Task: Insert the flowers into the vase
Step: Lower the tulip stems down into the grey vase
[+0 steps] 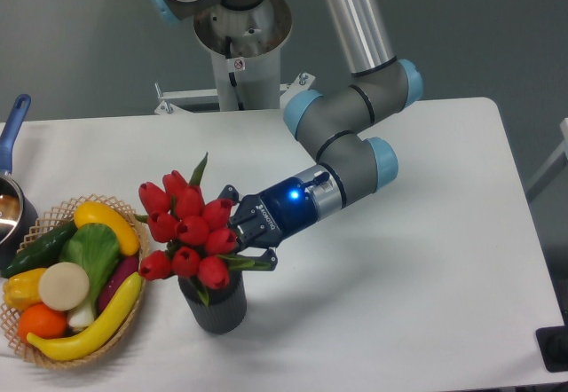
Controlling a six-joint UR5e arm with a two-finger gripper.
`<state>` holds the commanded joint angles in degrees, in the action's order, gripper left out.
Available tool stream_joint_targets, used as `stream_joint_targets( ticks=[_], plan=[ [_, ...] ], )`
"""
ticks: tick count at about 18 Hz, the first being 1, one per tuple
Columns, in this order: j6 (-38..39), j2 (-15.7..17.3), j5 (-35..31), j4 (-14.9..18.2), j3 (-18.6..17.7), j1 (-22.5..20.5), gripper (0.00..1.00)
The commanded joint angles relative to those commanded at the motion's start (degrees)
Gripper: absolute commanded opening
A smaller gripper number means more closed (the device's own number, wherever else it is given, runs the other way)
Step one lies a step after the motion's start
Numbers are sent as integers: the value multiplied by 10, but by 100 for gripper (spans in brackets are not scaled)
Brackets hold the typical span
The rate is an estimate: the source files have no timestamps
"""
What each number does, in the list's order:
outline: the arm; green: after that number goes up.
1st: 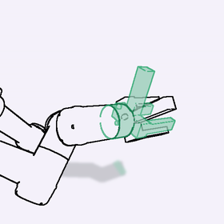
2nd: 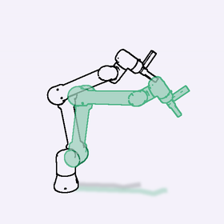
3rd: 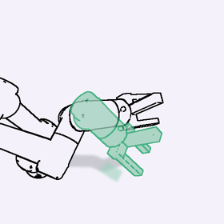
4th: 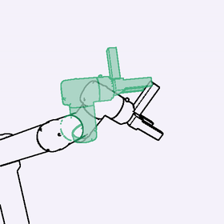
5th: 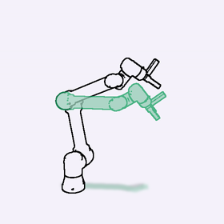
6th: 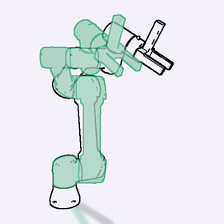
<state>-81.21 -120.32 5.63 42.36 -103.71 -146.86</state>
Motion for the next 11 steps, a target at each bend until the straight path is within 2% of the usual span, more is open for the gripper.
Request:
stream_joint_targets(
  ticks=[8,11],
  plan=[
    [-3,-14,-2,0,6,-4,30],
    [-18,-15,-2,0,-3,-4,30]
  ],
)
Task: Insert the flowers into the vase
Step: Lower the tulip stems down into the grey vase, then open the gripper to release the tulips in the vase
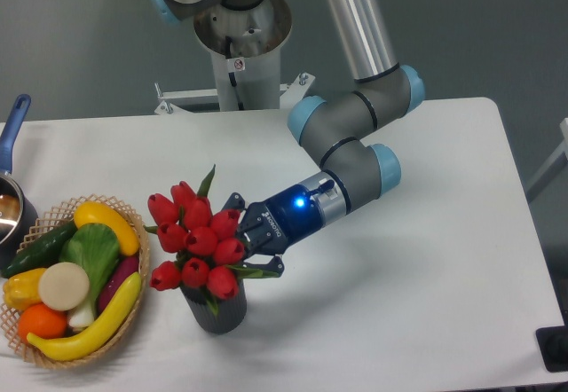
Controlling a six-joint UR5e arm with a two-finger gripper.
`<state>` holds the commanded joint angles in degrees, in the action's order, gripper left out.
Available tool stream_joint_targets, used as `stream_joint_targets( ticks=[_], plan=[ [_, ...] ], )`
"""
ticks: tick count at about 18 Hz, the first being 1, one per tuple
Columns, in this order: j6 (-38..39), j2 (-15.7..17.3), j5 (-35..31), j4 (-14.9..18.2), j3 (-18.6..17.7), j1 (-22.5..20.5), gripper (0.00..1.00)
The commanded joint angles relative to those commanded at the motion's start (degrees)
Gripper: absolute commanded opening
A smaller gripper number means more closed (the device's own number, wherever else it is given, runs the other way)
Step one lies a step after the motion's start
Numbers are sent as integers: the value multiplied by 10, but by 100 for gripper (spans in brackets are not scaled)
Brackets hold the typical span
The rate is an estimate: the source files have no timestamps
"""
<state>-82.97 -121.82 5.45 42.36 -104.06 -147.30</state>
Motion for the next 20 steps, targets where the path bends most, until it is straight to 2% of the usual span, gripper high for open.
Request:
stream_joint_targets(
  ticks=[4,8,10,11,13,19,20],
  plan=[
    [-13,-1,0,0,-8,0,31],
    [-17,-2,0,0,-9,0,38],
    [-17,-2,0,0,-9,0,49],
    [-17,-2,0,0,-9,0,50],
    [-18,-2,0,-1,-8,0,58],
    [-18,-4,-1,-1,-7,-1,69],
    [-18,-4,-2,-1,-7,-1,78]
  ],
)
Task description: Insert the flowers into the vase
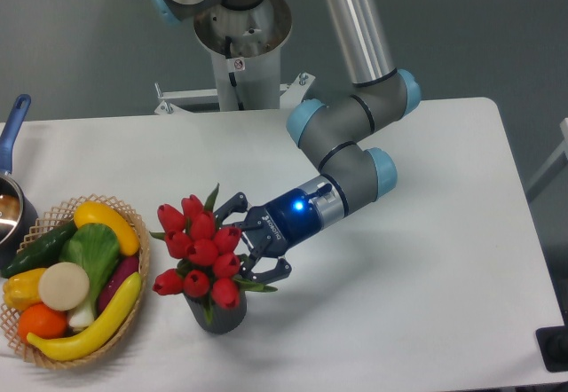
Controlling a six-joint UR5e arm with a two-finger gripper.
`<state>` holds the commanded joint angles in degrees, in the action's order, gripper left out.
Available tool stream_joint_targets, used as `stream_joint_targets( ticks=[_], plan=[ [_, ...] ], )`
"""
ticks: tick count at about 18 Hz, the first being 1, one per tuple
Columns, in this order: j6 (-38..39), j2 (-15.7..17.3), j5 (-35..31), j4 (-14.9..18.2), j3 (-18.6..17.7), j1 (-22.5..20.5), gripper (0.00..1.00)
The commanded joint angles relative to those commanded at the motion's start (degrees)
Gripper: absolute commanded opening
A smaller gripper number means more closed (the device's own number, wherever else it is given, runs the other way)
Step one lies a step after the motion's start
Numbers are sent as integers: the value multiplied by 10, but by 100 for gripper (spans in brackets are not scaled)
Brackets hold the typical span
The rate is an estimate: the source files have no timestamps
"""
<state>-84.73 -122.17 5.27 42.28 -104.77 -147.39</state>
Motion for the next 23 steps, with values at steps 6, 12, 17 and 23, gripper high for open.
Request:
stream_joint_targets(
  ticks=[6,12,17,23],
  plan=[
    [0,5,-33,0,-2,0,100],
    [-8,21,-90,-1,-1,-3,100],
    [-21,55,-188,0,11,-17,100],
    [-15,133,-293,1,15,-33,100]
  ],
)
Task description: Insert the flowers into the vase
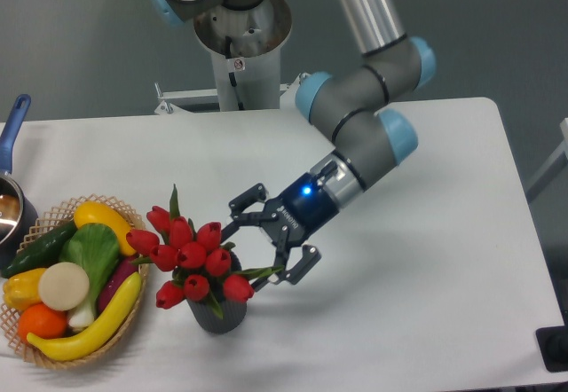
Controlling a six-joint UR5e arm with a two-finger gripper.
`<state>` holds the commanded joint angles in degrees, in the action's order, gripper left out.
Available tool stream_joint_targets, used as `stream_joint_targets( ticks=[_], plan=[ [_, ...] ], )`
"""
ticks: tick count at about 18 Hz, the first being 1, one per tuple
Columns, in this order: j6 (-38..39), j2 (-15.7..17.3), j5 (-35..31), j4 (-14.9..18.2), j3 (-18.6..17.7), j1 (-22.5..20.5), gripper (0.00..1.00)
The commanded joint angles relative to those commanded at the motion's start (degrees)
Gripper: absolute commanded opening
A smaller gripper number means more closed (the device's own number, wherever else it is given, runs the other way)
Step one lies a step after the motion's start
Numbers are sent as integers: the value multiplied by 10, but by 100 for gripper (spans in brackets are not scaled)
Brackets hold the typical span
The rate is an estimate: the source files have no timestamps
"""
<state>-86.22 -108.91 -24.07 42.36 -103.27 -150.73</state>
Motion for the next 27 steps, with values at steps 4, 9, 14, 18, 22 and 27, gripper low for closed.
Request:
stream_joint_targets(
  ticks=[4,9,14,18,22,27],
  plan=[
    [0,62,-38,2,-13,-4,100],
    [35,126,-111,3,-4,-14,100],
    [96,195,-321,30,18,-3,100],
    [66,234,-486,84,-13,-3,100],
    [14,252,-533,101,-13,-29,100],
    [-3,252,-552,119,-6,-33,100]
  ],
)
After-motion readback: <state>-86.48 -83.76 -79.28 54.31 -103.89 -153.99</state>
